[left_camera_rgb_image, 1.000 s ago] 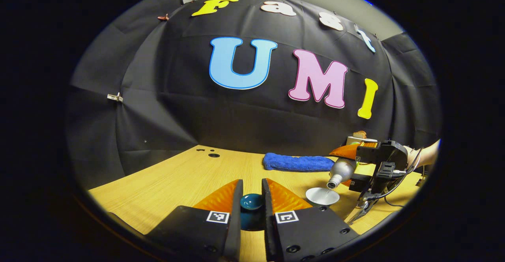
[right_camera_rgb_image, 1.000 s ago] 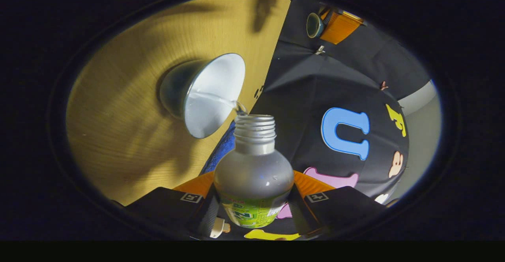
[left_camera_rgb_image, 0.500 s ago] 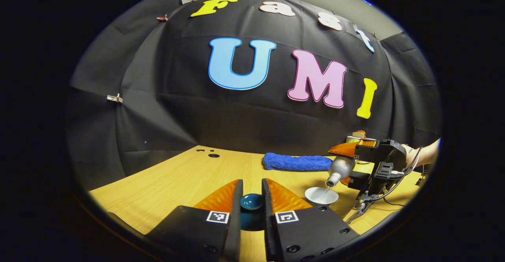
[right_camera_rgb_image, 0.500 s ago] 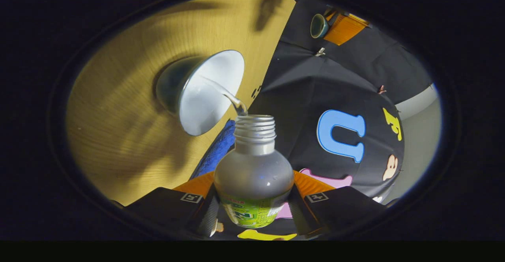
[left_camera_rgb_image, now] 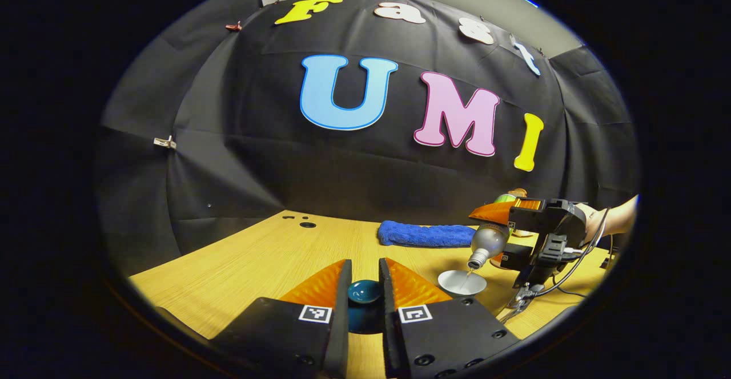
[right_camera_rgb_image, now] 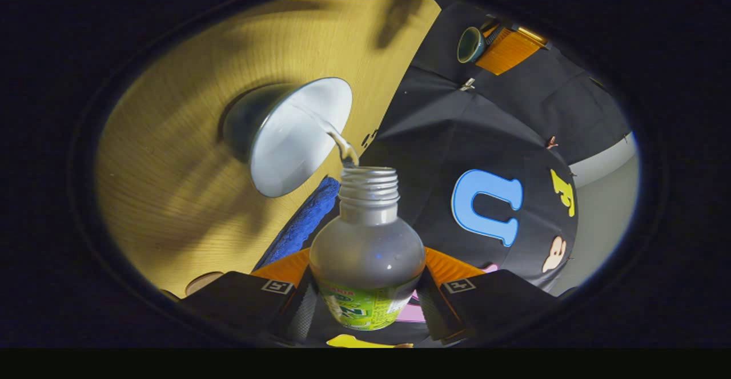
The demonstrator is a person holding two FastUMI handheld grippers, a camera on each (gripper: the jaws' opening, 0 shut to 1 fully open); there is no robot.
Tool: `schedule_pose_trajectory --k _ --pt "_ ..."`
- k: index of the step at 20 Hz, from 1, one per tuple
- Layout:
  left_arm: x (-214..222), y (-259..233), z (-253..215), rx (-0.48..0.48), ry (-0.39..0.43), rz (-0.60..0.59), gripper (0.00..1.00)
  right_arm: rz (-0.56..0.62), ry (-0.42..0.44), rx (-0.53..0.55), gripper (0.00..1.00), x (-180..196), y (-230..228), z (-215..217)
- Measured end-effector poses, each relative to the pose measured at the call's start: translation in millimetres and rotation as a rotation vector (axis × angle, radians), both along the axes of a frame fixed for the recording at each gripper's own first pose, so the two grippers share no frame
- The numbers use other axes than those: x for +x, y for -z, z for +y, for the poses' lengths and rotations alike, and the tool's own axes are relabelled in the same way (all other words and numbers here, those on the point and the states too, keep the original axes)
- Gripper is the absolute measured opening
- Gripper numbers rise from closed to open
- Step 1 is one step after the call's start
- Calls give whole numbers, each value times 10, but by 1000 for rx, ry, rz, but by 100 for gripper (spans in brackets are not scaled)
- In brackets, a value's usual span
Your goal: Open the teacup lid with one hand, grasp the water bottle and pour water into the teacup with the other hand; after pouring, place the water bottle on the coaster and then close the teacup lid.
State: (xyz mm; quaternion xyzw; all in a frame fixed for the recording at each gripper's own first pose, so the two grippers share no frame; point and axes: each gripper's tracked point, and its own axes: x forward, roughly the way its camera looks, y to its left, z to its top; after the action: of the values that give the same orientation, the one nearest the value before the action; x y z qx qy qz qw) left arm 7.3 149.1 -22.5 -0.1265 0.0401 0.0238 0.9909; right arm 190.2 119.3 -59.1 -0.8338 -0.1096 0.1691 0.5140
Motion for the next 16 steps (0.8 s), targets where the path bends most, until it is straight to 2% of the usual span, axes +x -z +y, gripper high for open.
schedule_pose_trajectory --k 8,9,10,12,16 --pt "-34 6 3 -7 -2 1 28 2 -20 -43 79 -7 -6 21" --pt "-37 15 -3 -8 0 3 28 5 -19 -43 82 -14 -3 22" --pt "-41 11 -8 -10 1 2 28 5 -19 -44 79 -8 -11 19" --pt "-41 5 -22 -9 3 0 28 5 -21 -46 82 -8 -6 33" --pt "-51 9 -22 -9 2 2 28 -3 -27 -54 79 -3 -16 48"
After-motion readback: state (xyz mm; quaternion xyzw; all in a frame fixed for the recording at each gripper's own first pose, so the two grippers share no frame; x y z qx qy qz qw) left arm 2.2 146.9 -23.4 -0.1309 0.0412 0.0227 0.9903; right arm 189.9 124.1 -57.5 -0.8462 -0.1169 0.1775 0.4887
